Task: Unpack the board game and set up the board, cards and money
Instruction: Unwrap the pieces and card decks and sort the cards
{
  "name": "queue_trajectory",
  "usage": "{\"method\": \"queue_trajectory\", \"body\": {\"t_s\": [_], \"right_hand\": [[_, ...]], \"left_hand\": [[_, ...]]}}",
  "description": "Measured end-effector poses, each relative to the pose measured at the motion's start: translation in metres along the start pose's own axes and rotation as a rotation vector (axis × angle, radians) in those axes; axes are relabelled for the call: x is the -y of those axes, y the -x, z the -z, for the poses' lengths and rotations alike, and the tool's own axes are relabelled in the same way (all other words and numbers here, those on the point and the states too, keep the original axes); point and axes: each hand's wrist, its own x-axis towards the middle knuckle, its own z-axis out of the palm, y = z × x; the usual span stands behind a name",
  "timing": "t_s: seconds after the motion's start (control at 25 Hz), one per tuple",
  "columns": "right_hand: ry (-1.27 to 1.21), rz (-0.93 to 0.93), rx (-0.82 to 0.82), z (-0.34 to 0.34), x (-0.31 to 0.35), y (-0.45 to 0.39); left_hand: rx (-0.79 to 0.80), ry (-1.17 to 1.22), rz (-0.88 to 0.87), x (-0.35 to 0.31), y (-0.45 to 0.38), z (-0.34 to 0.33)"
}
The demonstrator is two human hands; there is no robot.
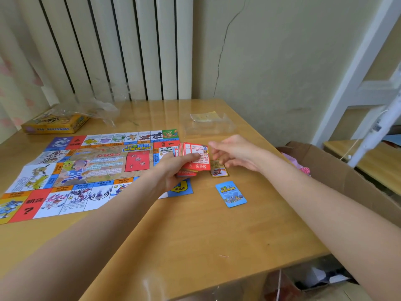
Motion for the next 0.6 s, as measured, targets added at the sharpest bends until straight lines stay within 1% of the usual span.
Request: {"method": "queue_trajectory", "body": {"t_s": [0.04,0.08,0.16,0.2,0.32,0.4,0.52,0.6], "right_hand": [[0.000,0.000,0.062,0.001,0.002,0.002],[0.027,0.011,0.087,0.001,0.004,0.005],[0.039,0.019,0.077,0.003,0.005,0.005],[0.019,0.012,0.070,0.004,0.005,0.004],[-0.079,0.004,0.092,0.004,0.004,0.005],[-0.120,0.017,0.098,0.001,0.003,0.006],[-0.155,0.014,0.079,0.002,0.003,0.006],[-0.154,-0.003,0.046,0.006,0.005,0.005]], "left_hand": [[0.042,0.028,0.018,-0.001,0.002,-0.001],[0.095,0.067,0.034,-0.002,0.005,-0.002],[0.174,0.130,0.037,-0.005,0.008,-0.001],[0.177,0.124,0.021,-0.006,0.008,0.001],[0.087,0.048,-0.055,-0.007,0.008,0.002],[0.058,0.013,-0.087,-0.007,0.009,0.000],[0.109,0.002,-0.079,-0.009,0.011,0.000],[0.150,0.047,-0.060,-0.014,0.012,0.002]]}}
